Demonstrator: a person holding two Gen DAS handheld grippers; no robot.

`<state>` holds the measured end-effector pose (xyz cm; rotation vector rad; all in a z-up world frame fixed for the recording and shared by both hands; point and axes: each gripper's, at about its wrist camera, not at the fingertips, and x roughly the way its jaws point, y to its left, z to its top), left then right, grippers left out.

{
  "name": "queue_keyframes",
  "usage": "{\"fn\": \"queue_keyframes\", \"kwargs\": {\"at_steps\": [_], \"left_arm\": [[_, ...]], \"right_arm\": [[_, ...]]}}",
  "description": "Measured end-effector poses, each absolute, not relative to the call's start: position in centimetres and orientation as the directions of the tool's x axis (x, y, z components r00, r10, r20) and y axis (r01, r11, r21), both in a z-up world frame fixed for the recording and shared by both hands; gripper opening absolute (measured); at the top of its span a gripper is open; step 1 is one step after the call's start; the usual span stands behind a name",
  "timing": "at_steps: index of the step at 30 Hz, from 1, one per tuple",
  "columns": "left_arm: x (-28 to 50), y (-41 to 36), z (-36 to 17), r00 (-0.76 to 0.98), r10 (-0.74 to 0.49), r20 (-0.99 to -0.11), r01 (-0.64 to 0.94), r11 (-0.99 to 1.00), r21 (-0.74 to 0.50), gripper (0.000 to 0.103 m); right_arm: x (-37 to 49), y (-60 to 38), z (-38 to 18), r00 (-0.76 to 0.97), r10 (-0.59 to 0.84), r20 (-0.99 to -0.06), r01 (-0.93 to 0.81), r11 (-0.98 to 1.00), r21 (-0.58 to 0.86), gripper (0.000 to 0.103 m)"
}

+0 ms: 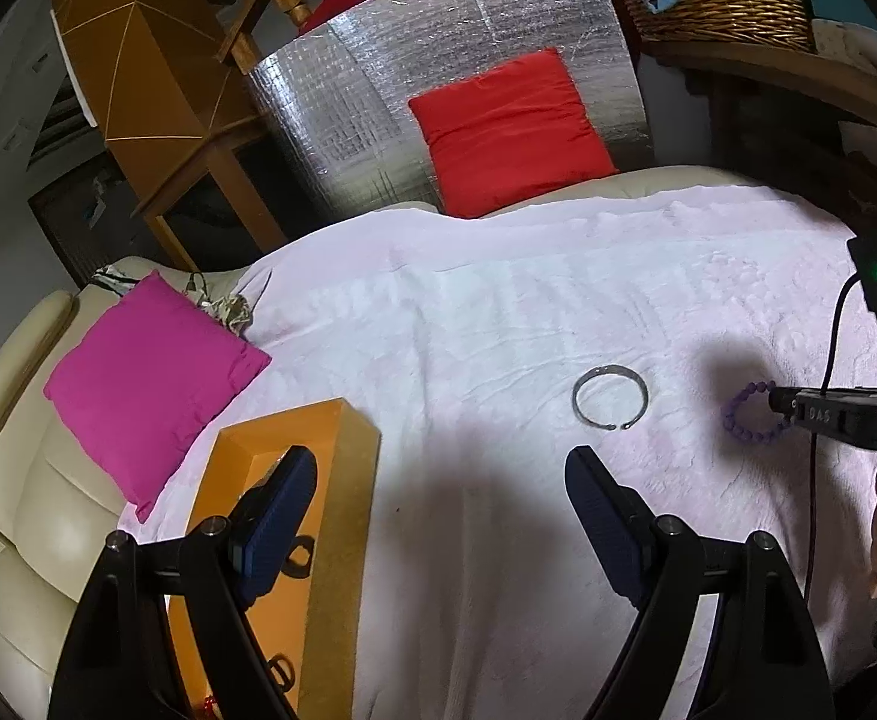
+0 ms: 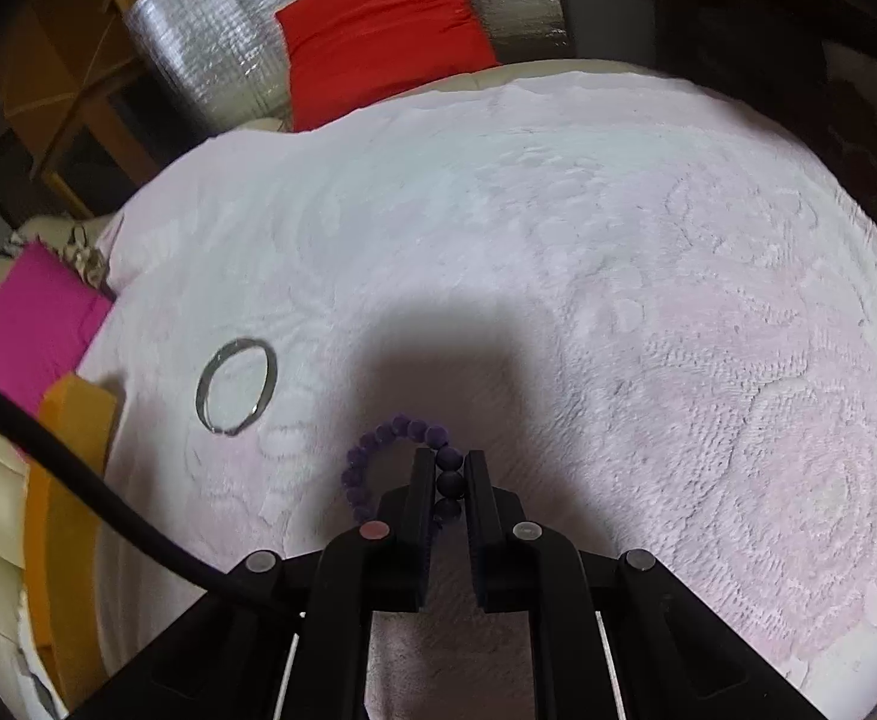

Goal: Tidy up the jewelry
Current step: 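Grasp the purple bead bracelet with the right gripper and lift it, then grasp the metal bangle rim with the left gripper and lift it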

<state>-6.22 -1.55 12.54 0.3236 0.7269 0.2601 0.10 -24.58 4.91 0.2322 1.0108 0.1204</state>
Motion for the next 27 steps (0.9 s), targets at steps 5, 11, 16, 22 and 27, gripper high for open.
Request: {"fn": "queue_keyframes", "kwargs": {"at_steps": [5, 11, 16, 22, 27], "left_arm": [[-5.1, -2.3, 12.0, 0.715, 0.340, -0.610, -0.110, 0.917, 0.382, 0.085], [-3.1, -2.8, 10.7, 0.705, 0.323, -0.632, -0.091, 0.924, 0.371, 0.085], [0.4, -2.5, 8.1, 0.668, 0.268, -0.694, -0.054, 0.948, 0.314, 0.085], [4.7, -1.8, 5.1, 0.599, 0.175, -0.781, -0.039, 0.981, 0.189, 0.085], [6.7, -2.9, 4.1, 0.596, 0.111, -0.795, -0.008, 0.991, 0.132, 0.085]], "right_arm": [[0.5, -26.3, 5.0, 0.530, 0.247, -0.811, 0.032, 0.950, 0.311, 0.011], [1.1, -28.3, 4.5, 0.519, 0.325, -0.791, 0.061, 0.909, 0.413, 0.011], [1.5, -30.2, 4.2, 0.517, 0.372, -0.771, 0.091, 0.872, 0.481, 0.011], [1.7, -31.3, 4.2, 0.527, 0.368, -0.766, 0.115, 0.862, 0.493, 0.011], [2.2, -31.3, 3.9, 0.517, 0.370, -0.772, 0.124, 0.860, 0.495, 0.011]]}}
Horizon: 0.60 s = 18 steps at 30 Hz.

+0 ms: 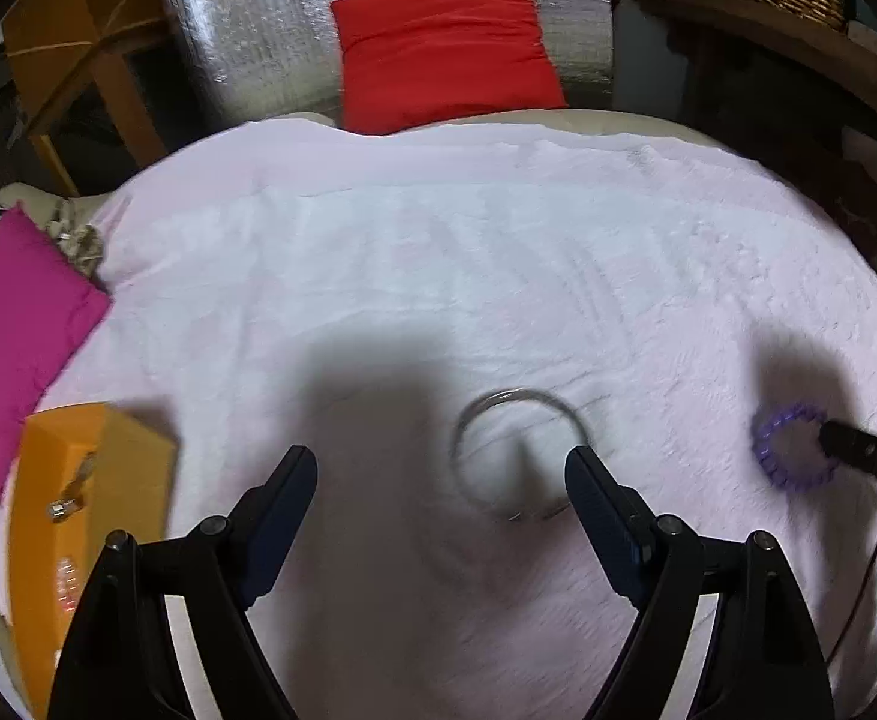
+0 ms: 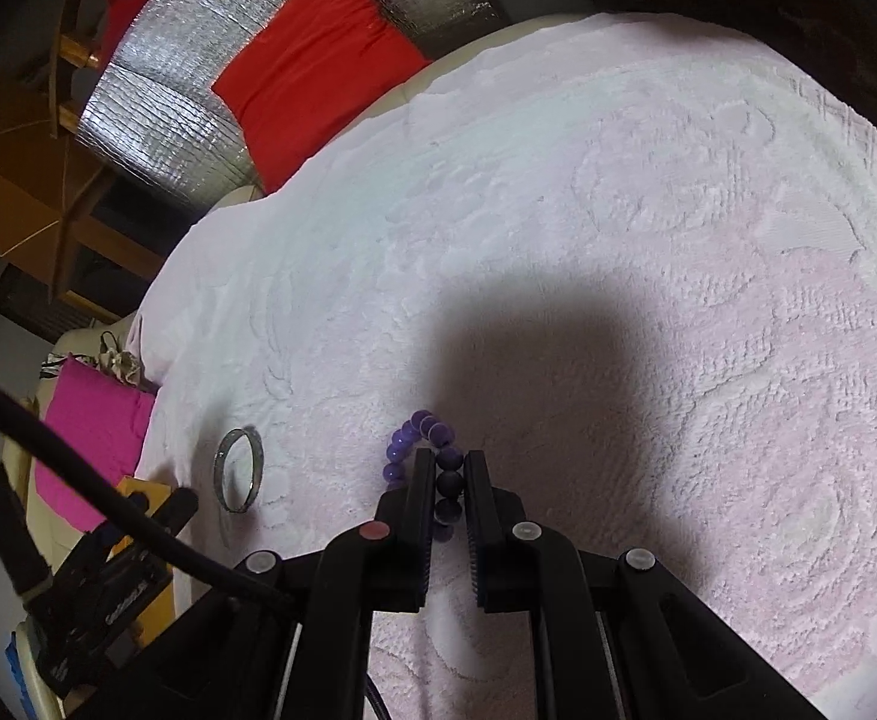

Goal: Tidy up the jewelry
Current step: 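Grasp the metal bangle rim with the left gripper and lift it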

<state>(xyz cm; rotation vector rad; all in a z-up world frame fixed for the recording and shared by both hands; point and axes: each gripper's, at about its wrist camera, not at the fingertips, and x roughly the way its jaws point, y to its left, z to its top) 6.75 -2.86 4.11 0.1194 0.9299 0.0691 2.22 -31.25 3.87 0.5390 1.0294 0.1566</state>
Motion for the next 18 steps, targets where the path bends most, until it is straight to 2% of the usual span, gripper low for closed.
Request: {"fn": "queue_keyframes", "kwargs": {"at_steps": [7, 16, 17, 18], "left_arm": [[9.4, -3.7, 1.6, 0.528, 0.086, -0.845, -0.021, 0.996, 0.088, 0.085], [10.3, -3.6, 0.2, 0.527, 0.016, -0.850, -0.023, 1.000, 0.004, 0.085], [10.2, -3.3, 0.2, 0.531, 0.001, -0.847, -0.027, 1.000, -0.015, 0.084], [9.9, -3.0, 0.2, 0.537, -0.005, -0.843, -0.031, 0.999, -0.025, 0.079]], "right_arm": [[2.1, -30.8, 3.6, 0.502, 0.378, -0.778, 0.109, 0.864, 0.491, 0.011], [2.4, -29.3, 3.2, 0.484, 0.380, -0.788, 0.091, 0.874, 0.477, 0.011], [2.4, -29.2, 3.2, 0.483, 0.380, -0.789, 0.089, 0.875, 0.476, 0.011], [2.4, -29.1, 3.2, 0.484, 0.378, -0.789, 0.086, 0.877, 0.473, 0.011]]}}
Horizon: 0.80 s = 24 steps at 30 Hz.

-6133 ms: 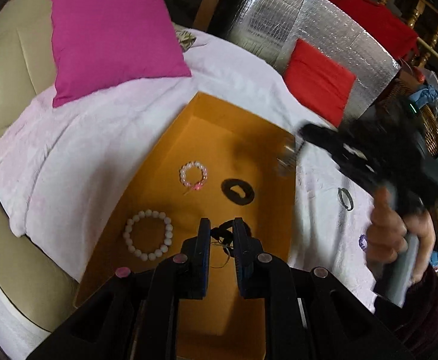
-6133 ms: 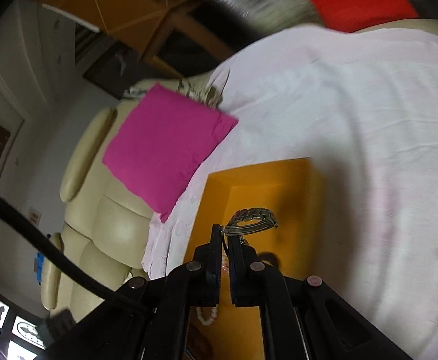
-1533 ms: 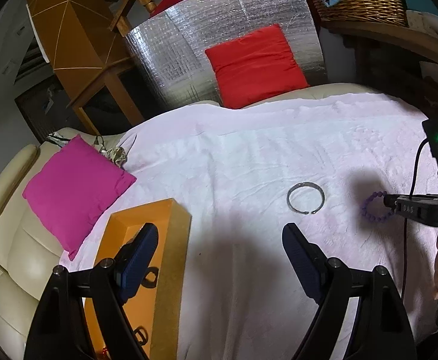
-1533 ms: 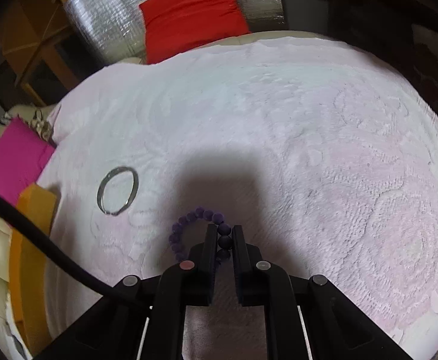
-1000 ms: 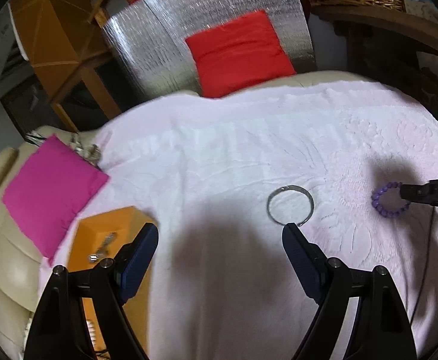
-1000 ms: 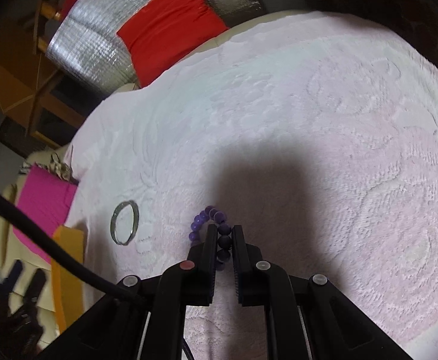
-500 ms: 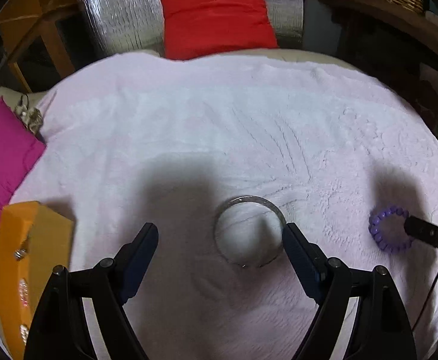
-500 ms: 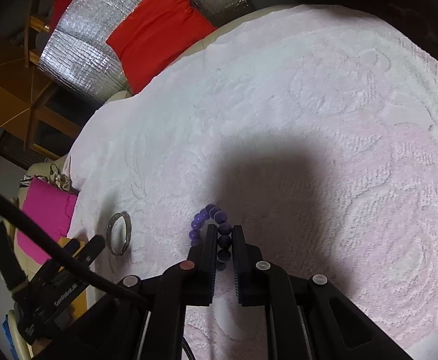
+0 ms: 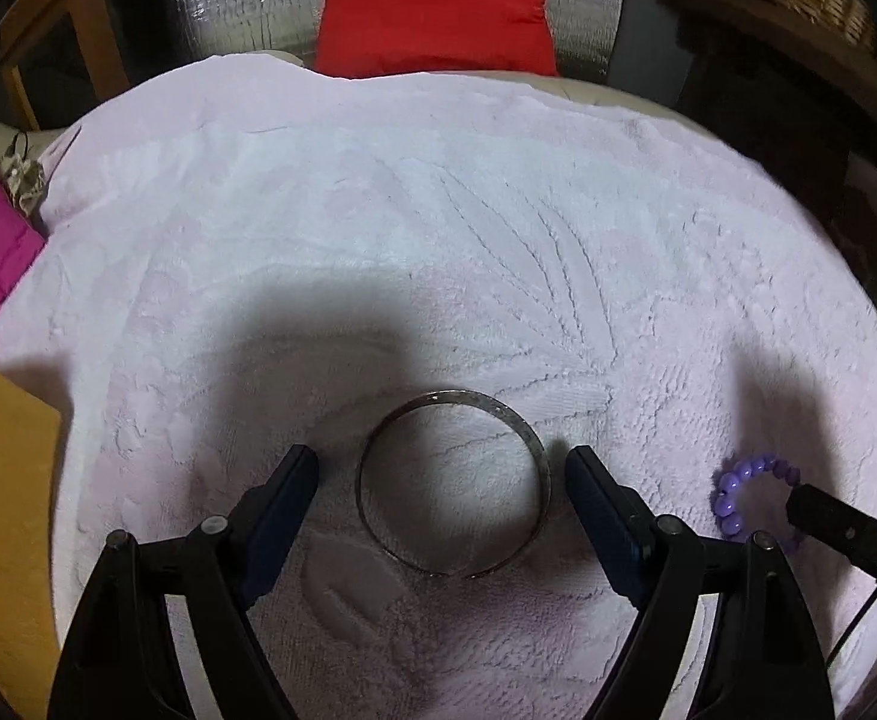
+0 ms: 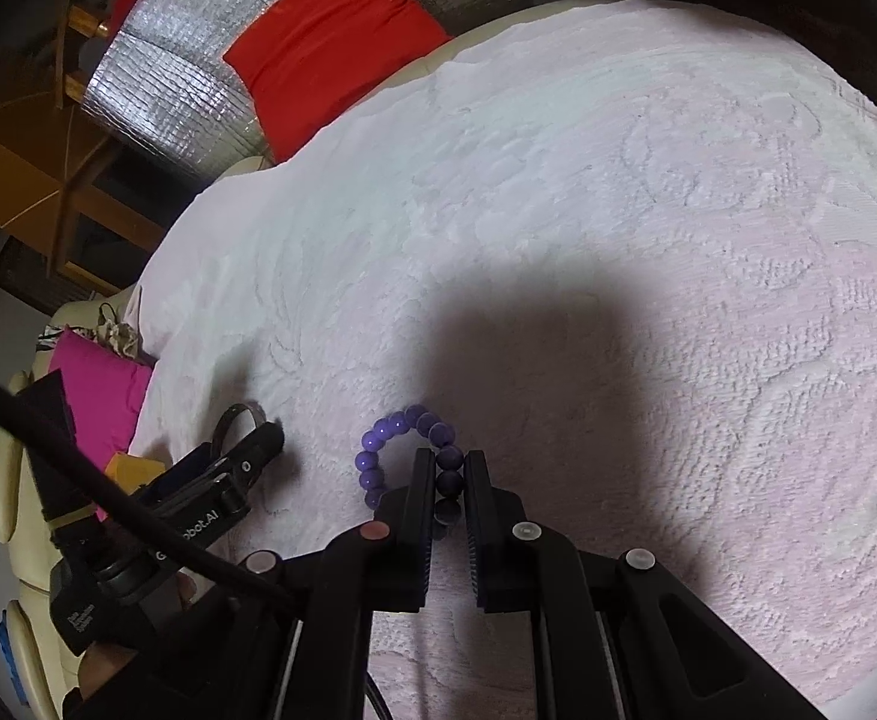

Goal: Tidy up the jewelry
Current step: 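Grasp the metal bangle rim with the left gripper and lift it, then carry the bangle with the left gripper while the right carries the purple bracelet over the box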

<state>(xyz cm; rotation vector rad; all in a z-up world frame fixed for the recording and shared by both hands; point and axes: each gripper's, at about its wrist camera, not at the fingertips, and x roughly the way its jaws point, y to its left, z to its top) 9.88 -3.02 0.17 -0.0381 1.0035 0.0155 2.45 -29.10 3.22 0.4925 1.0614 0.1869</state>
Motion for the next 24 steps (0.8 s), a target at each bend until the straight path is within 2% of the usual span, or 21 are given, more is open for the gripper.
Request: {"fn": "queue_keyframes", "kwargs": {"at_steps": [3, 13, 24], "left_arm": [[9.6, -2.5, 0.4, 0.550, -0.015, -0.835, -0.027, 0.999, -0.036, 0.063], [6.9, -1.8, 3.1, 0.596, -0.005, -0.803, -0.010, 1.000, -0.013, 0.063], [-0.3, -0.6, 8.6, 0.690, 0.089, -0.719, -0.058, 0.996, 0.067, 0.063]], "right_arm": [[2.5, -29.0, 3.3, 0.485, 0.375, -0.790, 0.080, 0.880, 0.467, 0.011], [2.2, -29.2, 4.1, 0.509, 0.389, -0.768, 0.072, 0.870, 0.488, 0.011], [1.0, -28.6, 6.6, 0.559, 0.498, -0.662, -0.002, 0.800, 0.600, 0.011]]}}
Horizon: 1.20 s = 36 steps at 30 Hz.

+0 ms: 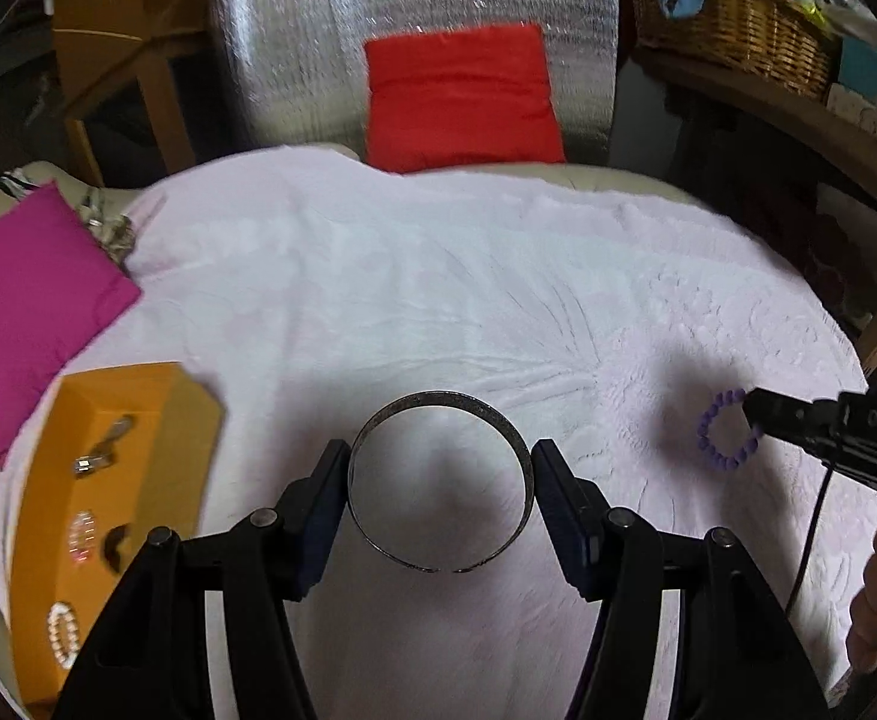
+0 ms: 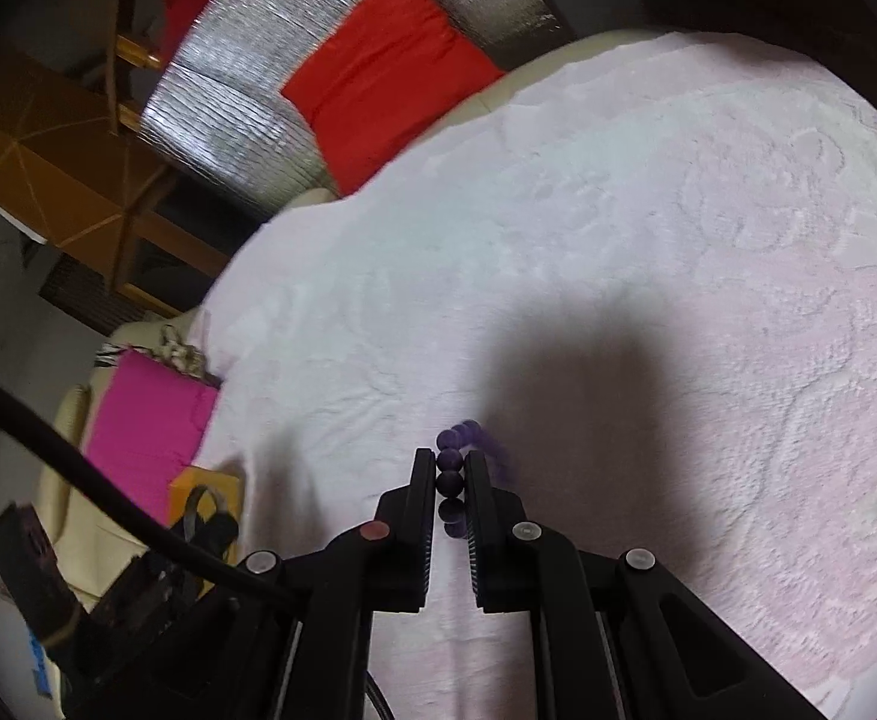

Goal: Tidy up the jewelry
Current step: 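Carry the bangle with the left gripper while the right carries the purple bracelet over the box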

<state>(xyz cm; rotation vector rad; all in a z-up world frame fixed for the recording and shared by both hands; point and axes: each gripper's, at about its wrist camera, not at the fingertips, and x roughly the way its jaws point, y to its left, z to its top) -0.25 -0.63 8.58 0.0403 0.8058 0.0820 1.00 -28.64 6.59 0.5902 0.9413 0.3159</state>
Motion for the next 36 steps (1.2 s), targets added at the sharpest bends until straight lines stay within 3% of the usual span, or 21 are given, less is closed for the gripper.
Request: {"fn": "queue_keyframes", "kwargs": {"at_steps": [15, 36], "left_arm": [[-9.1, 2.1, 15.3, 0.783, 0.232, -0.577, -0.170, 0.972, 0.161, 0.063], [-16.2, 9.0, 18.4, 0.790, 0.348, -0.504, -0.311, 0.937, 0.160, 0.063]], "right_arm": [[-2.3, -24.9, 9.4, 0.591, 0.548, -0.591, -0.127, 0.787, 0.603, 0.011], [-6.2, -18.1, 11.3, 0.583, 0.580, -0.569, -0.236, 0.791, 0.565, 0.011]]}}
